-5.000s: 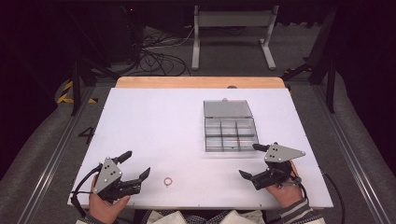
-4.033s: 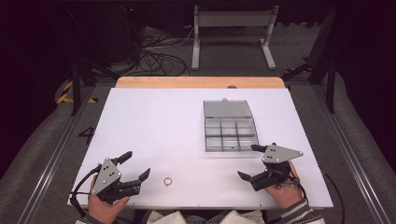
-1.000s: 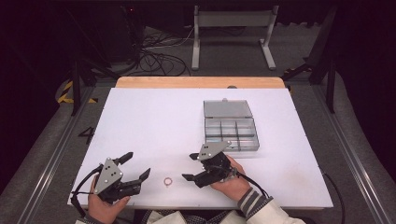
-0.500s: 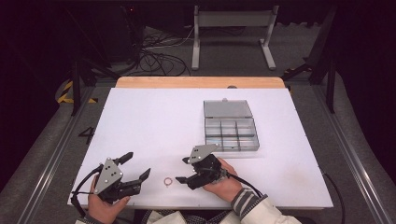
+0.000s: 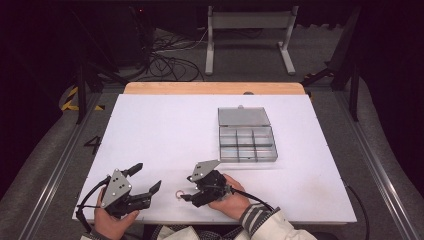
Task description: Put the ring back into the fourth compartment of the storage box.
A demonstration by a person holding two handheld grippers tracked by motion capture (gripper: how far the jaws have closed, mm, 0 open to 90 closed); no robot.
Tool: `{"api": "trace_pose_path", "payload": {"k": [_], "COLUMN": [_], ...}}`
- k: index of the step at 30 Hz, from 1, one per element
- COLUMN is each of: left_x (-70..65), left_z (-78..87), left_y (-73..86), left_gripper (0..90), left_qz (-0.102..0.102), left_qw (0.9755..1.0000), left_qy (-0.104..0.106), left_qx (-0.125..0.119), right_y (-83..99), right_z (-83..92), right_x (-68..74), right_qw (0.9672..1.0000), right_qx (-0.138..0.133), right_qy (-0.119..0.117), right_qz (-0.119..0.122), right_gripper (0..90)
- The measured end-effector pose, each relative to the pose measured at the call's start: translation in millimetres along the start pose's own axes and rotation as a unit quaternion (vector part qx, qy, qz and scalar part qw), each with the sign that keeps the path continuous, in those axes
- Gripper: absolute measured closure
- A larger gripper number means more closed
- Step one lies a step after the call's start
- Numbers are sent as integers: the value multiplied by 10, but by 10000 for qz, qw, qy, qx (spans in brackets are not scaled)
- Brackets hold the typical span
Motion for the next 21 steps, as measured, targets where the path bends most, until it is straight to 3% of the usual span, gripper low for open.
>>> {"api": "trace_pose_path", "payload": {"k": [13,21], "left_x": [1,1], "left_z": [-4,-6], "left_y": [-1,0], "left_gripper": [230,230], "left_qz": [-29,-36], "left_qw": [10000,10000], "left_qy": [-12,-14], "left_qx": [5,6], "right_y": [-19,-31], "right_z": [-50,-130], "right_x": [-29,-33], "right_qw": [10000,10000], "right_qx": [-69,85], "right_qy": [31,20], "right_qz": [-38,-46], "right_gripper": [573,679]}}
Point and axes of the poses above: each handheld gripper's, and its own axes: z roughly backward along the jaws, y roughly out of its underside, x roughly to its left, the point moved 1 cm from there along -z, roughly forward along the jaws, and after that the axes turned 13 degrees about -y, right-handed, at the moved point
